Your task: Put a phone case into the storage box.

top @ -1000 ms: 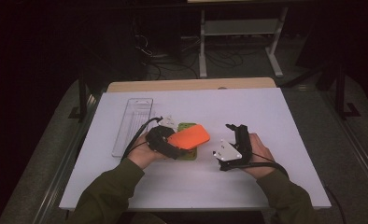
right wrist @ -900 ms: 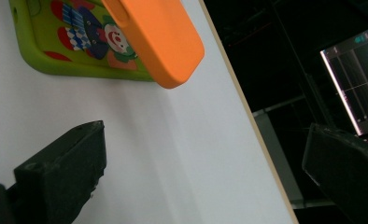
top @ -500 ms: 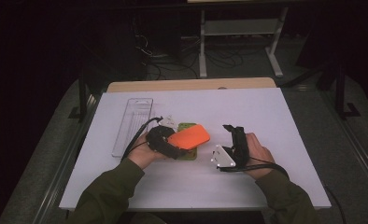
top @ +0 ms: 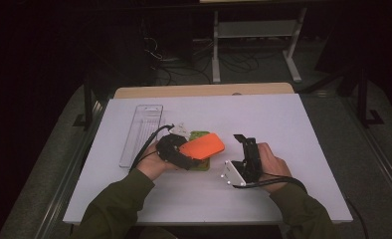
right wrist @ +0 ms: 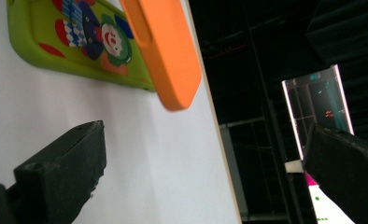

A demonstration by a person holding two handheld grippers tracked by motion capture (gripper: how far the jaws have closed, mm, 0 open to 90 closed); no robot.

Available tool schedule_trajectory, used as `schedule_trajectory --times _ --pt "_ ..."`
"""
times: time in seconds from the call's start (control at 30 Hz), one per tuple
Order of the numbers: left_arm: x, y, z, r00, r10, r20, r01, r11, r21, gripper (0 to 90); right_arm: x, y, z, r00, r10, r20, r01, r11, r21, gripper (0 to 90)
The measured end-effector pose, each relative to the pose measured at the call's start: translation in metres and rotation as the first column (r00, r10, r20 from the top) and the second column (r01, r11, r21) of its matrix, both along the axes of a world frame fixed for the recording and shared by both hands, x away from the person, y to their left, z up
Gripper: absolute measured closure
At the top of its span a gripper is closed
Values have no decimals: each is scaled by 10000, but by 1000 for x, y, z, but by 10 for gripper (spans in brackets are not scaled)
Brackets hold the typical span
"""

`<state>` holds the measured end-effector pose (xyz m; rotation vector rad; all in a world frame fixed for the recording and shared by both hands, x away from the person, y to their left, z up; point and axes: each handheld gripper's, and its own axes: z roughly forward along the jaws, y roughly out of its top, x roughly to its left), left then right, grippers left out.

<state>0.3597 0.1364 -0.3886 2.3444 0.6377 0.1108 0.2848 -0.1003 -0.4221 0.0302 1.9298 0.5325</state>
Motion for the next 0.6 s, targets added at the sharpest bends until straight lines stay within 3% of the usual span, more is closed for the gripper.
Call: schedule_trajectory --times 0.03,0.07,0.1,0.17,0.2,0.27,0.33,0.4,0.47,0.5,0.53,0.57,0.6 --pt "0 -1 0 10000 -21 37 21 10000 -5 155 0 1 0 9995 134 283 -133 9999 -56 0" --pt "-1 -2 1 10000 -49 41 49 10000 10 155 0 1 0 9995 134 283 -133 9999 -56 0" --pt "-2 -4 0 10000 74 22 -73 9997 -240 155 0 1 0 9989 200 423 -194 9997 -138 0" --pt "-3 -6 0 9999 132 -13 -133 9994 -332 155 -1 2 -2 9998 35 174 -35 10000 -12 0" --pt "-3 -6 0 9999 137 -28 -138 9991 -394 155 1 3 0 9984 280 492 -268 9994 -235 0" --pt "-4 -6 1 9999 116 -17 -116 9994 -329 155 -1 5 -4 9988 173 451 -167 9998 -138 0" --pt "-3 -4 3 9998 -203 69 202 9998 29 155 -1 8 -3 9977 338 580 -319 9989 -340 0" --pt "-5 -7 1 10000 43 -33 -45 9992 -386 155 -3 13 -6 9967 386 719 -353 9983 -466 0" --pt "-5 -6 3 9998 -159 77 159 9998 -87 155 -4 15 -6 9970 307 708 -287 9992 -293 0" --pt "-5 -6 3 9997 -203 111 203 9998 -87 155 -4 15 -6 9958 433 803 -395 9981 -480 0" --pt "-5 -7 3 9998 -198 100 199 9997 -114 155 -5 17 -7 9965 341 769 -317 9990 -325 0" --pt "-5 -7 4 9996 -269 103 269 9996 -60 155 -3 17 -6 9932 592 1007 -530 9966 -636 0" --pt "-6 -8 3 9998 -159 78 160 9996 -222 155 -4 18 -7 9934 530 1012 -471 9971 -601 0"
